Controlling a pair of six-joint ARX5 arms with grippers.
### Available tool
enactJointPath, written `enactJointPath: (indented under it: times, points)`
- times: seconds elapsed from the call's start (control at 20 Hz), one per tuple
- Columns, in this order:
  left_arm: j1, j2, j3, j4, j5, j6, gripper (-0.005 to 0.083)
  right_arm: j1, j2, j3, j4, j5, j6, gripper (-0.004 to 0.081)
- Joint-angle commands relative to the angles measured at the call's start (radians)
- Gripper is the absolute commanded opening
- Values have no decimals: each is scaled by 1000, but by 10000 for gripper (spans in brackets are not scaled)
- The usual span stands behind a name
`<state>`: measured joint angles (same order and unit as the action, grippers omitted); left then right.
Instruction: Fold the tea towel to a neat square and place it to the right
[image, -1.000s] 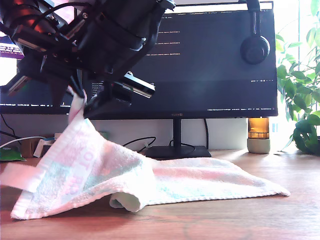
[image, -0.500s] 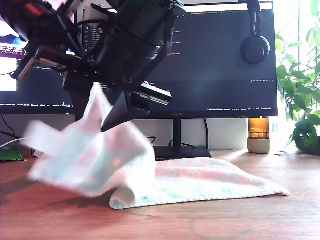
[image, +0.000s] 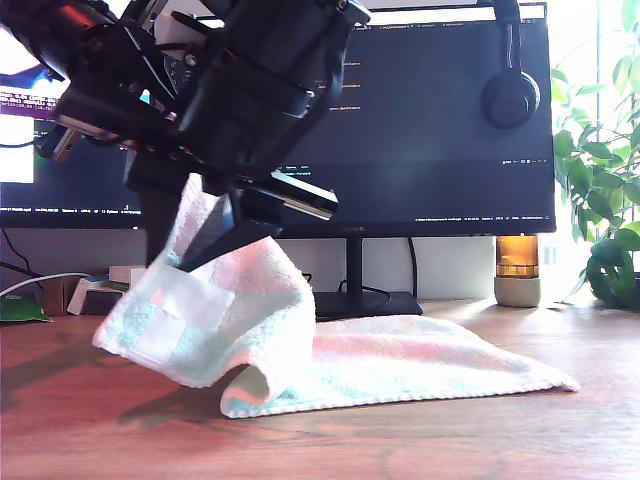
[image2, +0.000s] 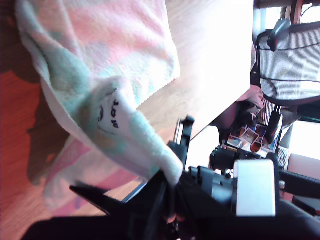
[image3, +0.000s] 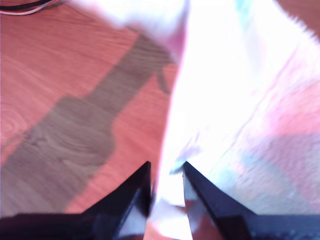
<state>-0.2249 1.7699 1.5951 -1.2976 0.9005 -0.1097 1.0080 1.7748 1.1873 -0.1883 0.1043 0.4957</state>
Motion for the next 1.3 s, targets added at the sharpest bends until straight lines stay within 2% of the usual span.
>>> enactJointPath:
  times: [0.0,0.3,0.4,0.5,0.6,0.65,0.8,0.85,1.0,1.25]
  points:
    - [10,2,-1,6,11,-3,-24,12,13,-10,5,-1,6,168]
    - [17,1,-1,12,51,-6,-24,28,13,-10,4,2,13,166]
    - [17,0,-1,11,52,-6,-24,28,14,-10,5,13,13,96]
    - [17,-3,-1,10,61,-7,-24,28,14,-10,18,45,12,-17]
    - [16,-5,-1,6,60,-6,-24,28,14,-10,32,39,12,-6]
    - [16,-5,-1,6,60,-6,-24,29,14,-10,26,21,12,33]
    - [12,-5,-1,4,60,-8,-24,43,14,-10,-8,-54,2,296]
    - [6,-5,-1,4,57,-21,-24,47,14,-10,-8,-54,3,334]
    - [-14,-5,-1,11,40,-43,-24,49,14,-10,12,-52,80,346]
    - [-20,-5,-1,23,30,-99,-24,-5,14,-10,39,-6,256,358]
